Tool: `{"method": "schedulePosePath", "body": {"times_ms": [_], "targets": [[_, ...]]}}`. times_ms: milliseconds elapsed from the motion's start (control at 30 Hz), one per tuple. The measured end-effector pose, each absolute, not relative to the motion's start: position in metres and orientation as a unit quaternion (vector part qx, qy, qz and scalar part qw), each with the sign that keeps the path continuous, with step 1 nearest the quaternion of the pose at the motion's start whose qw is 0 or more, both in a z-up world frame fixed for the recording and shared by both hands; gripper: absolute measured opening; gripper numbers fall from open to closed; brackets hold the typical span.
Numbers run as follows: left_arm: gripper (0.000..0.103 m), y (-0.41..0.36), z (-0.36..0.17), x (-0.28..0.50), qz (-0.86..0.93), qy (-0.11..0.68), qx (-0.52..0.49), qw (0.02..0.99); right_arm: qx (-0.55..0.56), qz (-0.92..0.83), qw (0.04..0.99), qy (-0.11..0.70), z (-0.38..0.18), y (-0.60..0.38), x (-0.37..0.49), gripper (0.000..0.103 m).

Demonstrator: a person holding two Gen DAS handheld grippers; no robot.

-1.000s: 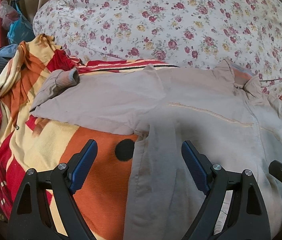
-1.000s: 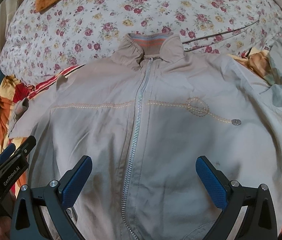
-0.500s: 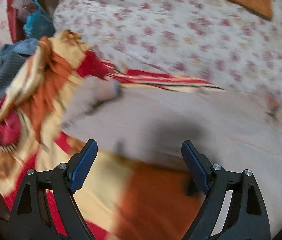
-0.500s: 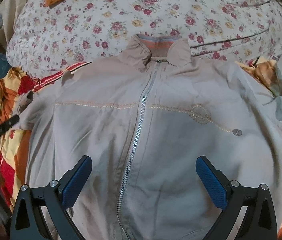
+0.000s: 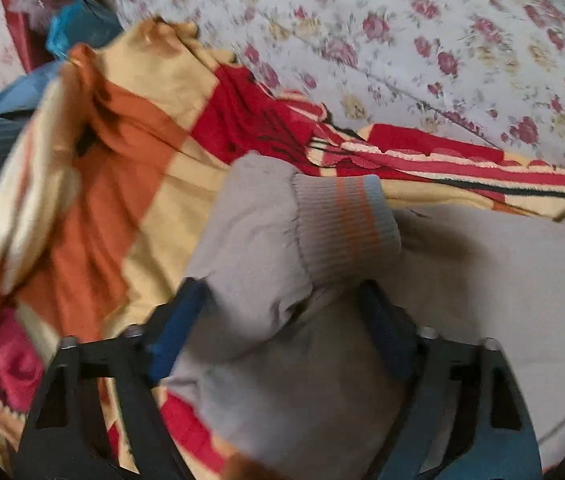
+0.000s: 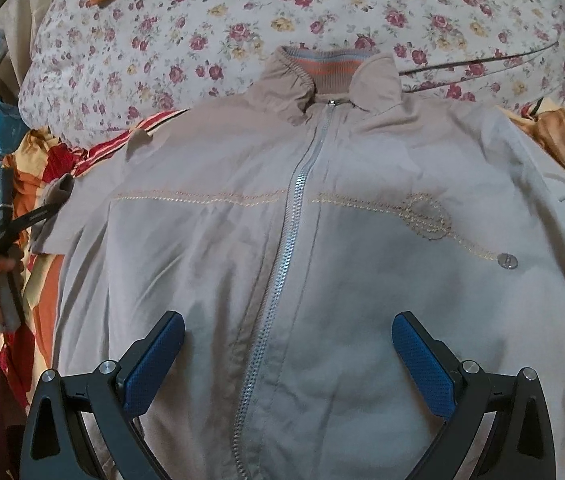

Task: Fold large clothes
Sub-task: 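Grasp the ribbed sleeve cuff with the left tool and lift it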

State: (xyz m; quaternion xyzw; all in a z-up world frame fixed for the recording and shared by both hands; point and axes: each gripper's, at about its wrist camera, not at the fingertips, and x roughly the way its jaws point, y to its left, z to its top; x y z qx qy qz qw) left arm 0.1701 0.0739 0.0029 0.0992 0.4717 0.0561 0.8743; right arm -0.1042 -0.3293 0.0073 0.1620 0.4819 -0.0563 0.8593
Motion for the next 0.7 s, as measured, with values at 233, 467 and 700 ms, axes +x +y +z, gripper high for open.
{"method": "schedulePosePath", "body": {"times_ms": [233,467,700], "targets": [[0.016,0.078,0.016,0.172,0.004,0.488,0.022,0.873,0.168,-0.058,0.861,0.477,0.006,-0.334,-0.105,0.103],[0.016,0.032,0.090,0.098,-0.158,0.446,-0.060,0.879,0.183,-0.067,0.865,0.463,0.017,-0.342,-0.113,0.103],[0.016,-0.098,0.127,0.018,-0.301,0.424,-0.061,0.852,0.203,-0.094,0.874,0.430,0.040,-0.363,-0.128,0.103]]}}
